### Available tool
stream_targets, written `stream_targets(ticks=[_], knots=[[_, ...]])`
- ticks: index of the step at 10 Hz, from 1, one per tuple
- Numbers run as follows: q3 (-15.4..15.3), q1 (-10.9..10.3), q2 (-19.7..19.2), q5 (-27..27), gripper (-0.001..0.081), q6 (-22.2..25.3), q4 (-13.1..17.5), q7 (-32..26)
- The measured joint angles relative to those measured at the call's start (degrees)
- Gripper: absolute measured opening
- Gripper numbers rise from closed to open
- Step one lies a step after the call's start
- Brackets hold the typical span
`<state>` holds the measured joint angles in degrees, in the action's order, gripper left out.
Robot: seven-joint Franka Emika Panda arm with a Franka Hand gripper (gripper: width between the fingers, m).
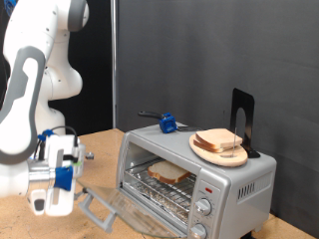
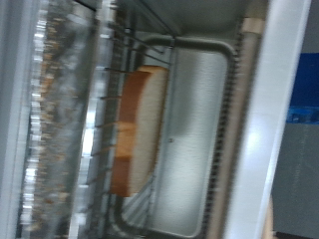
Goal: Make a piece of toast with the oven
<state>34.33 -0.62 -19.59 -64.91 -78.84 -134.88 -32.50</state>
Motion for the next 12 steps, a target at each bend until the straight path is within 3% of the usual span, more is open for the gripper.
stream_targets(ticks=[2,6,9,12], knots=[[-0.2,-1.6,5.5,-0.2,0.0809,-1.7,-2.7,1.2],[-3.4,-6.4,15.4,-2.2,0.0809,-9.7,-7.2,5.3],[-7.1,-9.1,19.9,-4.1,0.0809,-15.0,-11.0,8.6],[-8.0,-9.4,22.1,-4.7,0.0809,-17.2,-14.4,9.2]])
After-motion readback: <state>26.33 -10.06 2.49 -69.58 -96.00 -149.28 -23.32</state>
